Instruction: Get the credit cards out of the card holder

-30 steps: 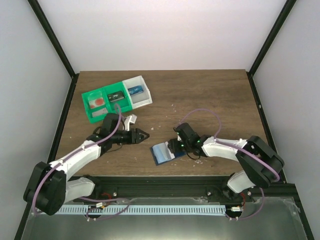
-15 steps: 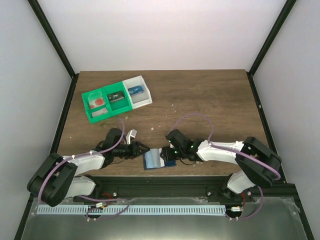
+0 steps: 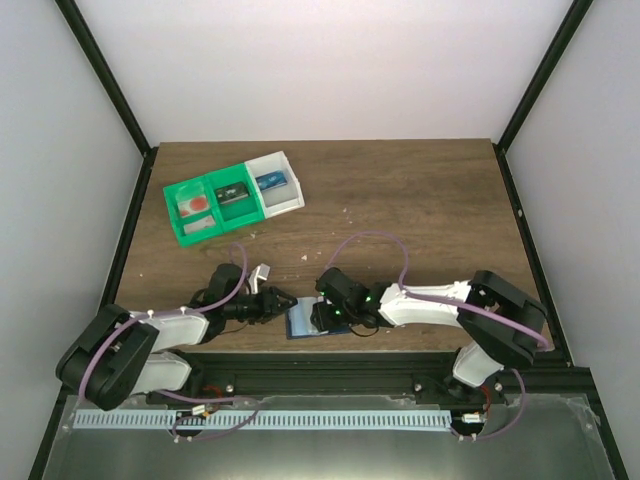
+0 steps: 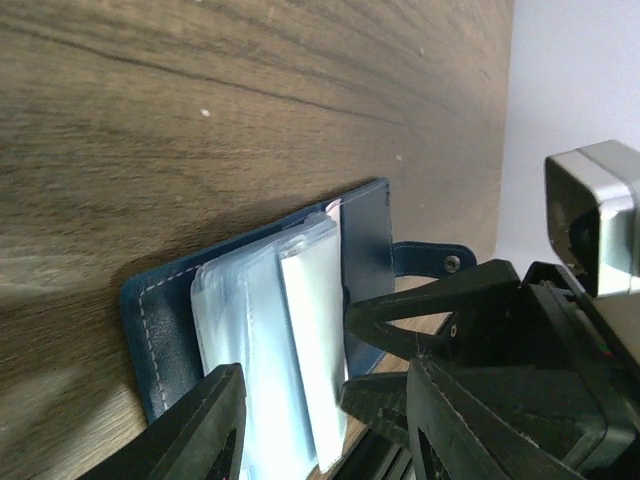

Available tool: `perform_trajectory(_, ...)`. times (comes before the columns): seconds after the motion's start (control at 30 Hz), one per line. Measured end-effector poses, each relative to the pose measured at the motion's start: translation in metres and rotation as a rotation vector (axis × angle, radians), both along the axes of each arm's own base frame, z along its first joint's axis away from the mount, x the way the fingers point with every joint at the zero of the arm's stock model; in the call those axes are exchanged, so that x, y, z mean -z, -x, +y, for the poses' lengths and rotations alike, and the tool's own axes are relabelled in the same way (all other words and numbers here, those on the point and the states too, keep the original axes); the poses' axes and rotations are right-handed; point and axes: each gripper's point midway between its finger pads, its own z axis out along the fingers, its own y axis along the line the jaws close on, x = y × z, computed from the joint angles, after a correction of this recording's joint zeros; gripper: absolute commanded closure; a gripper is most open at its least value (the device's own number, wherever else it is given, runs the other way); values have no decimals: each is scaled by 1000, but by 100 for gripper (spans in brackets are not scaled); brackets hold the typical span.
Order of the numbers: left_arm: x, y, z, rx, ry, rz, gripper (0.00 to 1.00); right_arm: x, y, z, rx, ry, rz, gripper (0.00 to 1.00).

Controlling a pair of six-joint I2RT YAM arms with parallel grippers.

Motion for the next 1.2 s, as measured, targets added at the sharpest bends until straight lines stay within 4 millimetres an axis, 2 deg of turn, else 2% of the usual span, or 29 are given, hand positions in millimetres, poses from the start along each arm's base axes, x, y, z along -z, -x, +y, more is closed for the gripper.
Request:
perform_trajectory(0.23,17,6,2,-4,-13,54,53,2,-4,5,17,-34,-14,61)
perform_trajectory(0.57,18,5,-2,7,8,66,53,2,-5,9,23,-60,-18,62)
perform_trajectory(0.83,-2,4,-8,24,74,47,52,1,-6,15,17,-93,-21,62)
perform_trajectory(1.1,-16,-12,0,-14,-37,-50,48,1,-7,16,17,-102,-24,62)
perform_trajectory(1.2,-13,-10,5,-20,-70,-51,45,1,-7,17,17,-102,-25,62)
